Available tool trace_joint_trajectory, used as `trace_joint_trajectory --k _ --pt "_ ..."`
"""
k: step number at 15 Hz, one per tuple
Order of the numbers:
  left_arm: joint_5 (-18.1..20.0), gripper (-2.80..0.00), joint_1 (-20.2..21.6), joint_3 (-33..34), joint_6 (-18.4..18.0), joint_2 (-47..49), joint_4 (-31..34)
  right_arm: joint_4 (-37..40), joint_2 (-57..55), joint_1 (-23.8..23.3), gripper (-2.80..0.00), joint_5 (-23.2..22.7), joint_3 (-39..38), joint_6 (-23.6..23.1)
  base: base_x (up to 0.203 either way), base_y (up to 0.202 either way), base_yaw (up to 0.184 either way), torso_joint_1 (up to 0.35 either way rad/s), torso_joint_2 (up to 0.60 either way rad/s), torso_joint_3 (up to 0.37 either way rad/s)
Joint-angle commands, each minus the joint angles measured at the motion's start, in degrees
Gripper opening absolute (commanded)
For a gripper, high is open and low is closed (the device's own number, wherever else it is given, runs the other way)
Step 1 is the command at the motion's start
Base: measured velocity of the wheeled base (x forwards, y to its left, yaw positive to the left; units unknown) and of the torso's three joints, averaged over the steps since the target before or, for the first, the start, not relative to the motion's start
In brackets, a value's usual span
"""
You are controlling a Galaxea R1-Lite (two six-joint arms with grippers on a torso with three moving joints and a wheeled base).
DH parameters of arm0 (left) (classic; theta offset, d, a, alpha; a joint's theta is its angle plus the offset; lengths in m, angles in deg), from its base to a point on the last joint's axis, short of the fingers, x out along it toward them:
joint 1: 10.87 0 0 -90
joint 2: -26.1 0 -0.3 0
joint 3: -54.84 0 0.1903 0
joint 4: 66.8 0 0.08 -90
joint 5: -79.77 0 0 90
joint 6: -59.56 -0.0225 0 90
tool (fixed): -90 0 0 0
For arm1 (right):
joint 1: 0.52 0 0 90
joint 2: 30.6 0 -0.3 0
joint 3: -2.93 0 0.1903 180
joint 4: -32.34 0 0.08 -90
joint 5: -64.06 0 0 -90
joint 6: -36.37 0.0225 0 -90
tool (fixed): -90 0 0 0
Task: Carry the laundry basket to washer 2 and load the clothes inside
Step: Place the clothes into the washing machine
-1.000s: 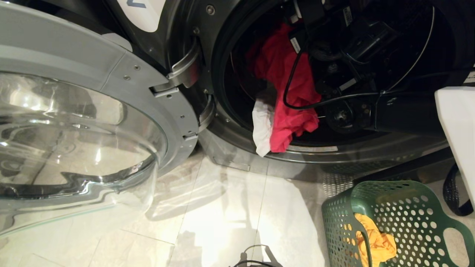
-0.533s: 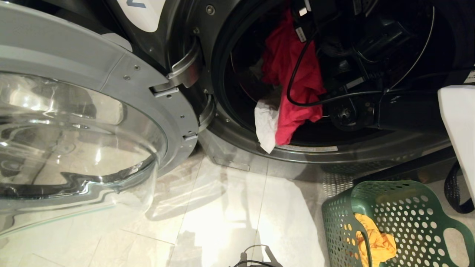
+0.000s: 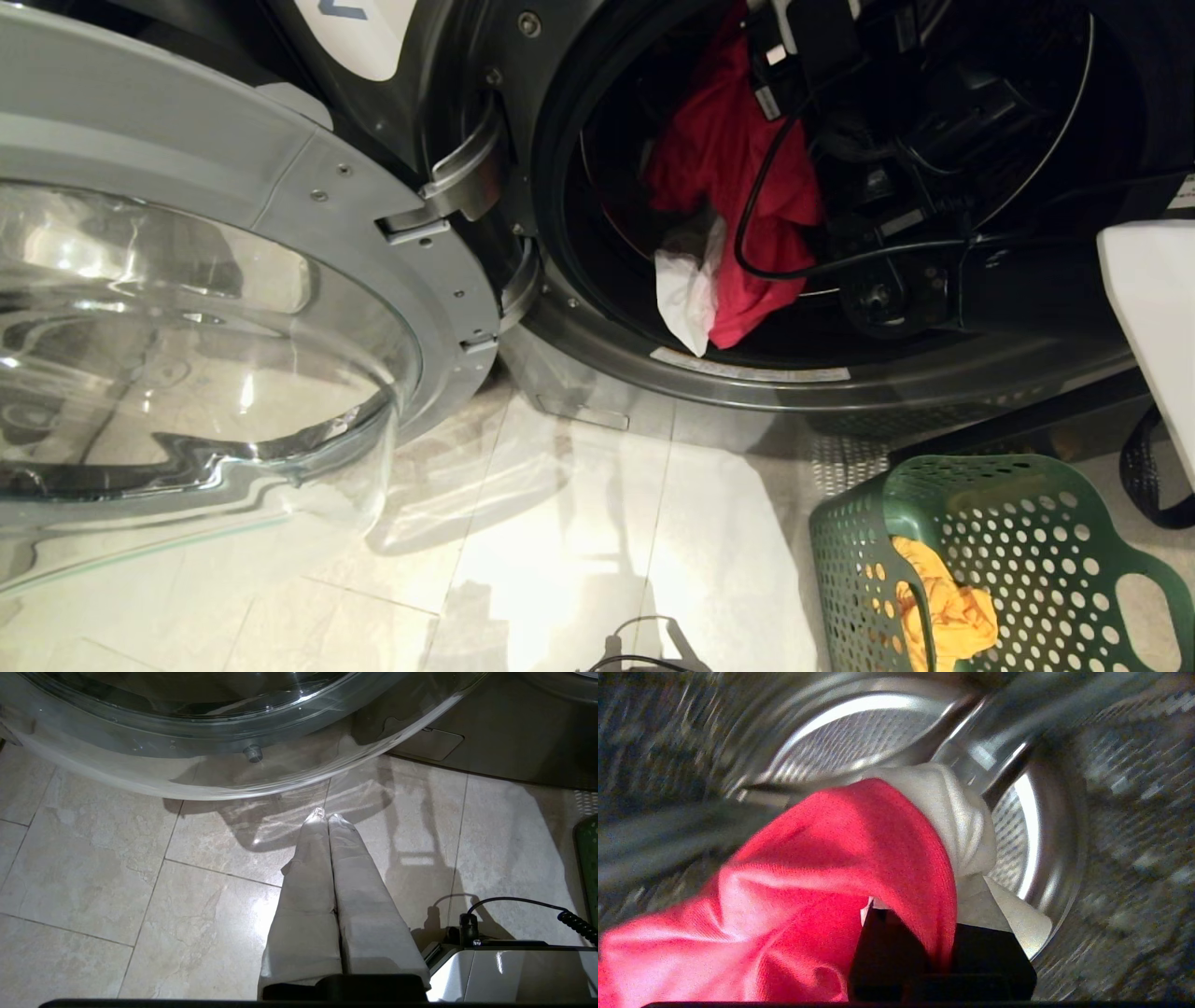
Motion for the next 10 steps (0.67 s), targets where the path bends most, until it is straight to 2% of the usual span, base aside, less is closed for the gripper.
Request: trace_joint_trajectory --k 1,3,8,10 --pt "0.02 -2.8 0.02 0.0 0.02 0.05 -0.06 1.38 0.32 -0.83 -2.8 1.45 -3.36 1.67 0.0 0.0 0.0 0.0 0.0 0.0" --pt "-0.06 -2.8 0.02 0.0 0.02 0.05 0.01 7.78 0.75 -1.34 0.0 5.7 -3.93 4.81 0.0 0.0 0.0 0.0 0.0 0.0" --pt "-0.03 -2.8 0.02 0.0 0.02 0.05 -0.07 19.9 2.09 -1.39 0.0 17.09 -5.89 11.75 0.0 0.0 0.0 0.0 0.0 0.0" --pt "-0.07 -2.8 0.02 0.0 0.02 0.05 -0.04 22.96 5.6 -1.38 0.0 18.47 -10.99 14.13 0.0 0.0 0.0 0.0 0.0 0.0"
